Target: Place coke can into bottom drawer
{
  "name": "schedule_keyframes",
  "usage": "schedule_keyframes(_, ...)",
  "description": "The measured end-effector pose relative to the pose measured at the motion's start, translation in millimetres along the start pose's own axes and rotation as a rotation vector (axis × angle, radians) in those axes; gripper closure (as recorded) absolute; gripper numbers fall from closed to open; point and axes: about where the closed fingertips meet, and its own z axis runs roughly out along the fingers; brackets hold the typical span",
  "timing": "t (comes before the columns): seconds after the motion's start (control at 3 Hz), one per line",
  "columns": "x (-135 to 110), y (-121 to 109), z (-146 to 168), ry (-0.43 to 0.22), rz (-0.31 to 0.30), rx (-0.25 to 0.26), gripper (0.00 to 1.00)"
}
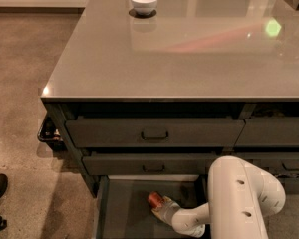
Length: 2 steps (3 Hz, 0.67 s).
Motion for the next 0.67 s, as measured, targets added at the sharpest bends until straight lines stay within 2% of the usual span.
schedule_keyframes(0.33, 0.0, 0.0, 0.0, 0.000, 0.000, 0.000, 0.00)
schedule_keyframes(0.67, 0.0, 0.0, 0.0, 0.000, 0.000, 0.000, 0.00)
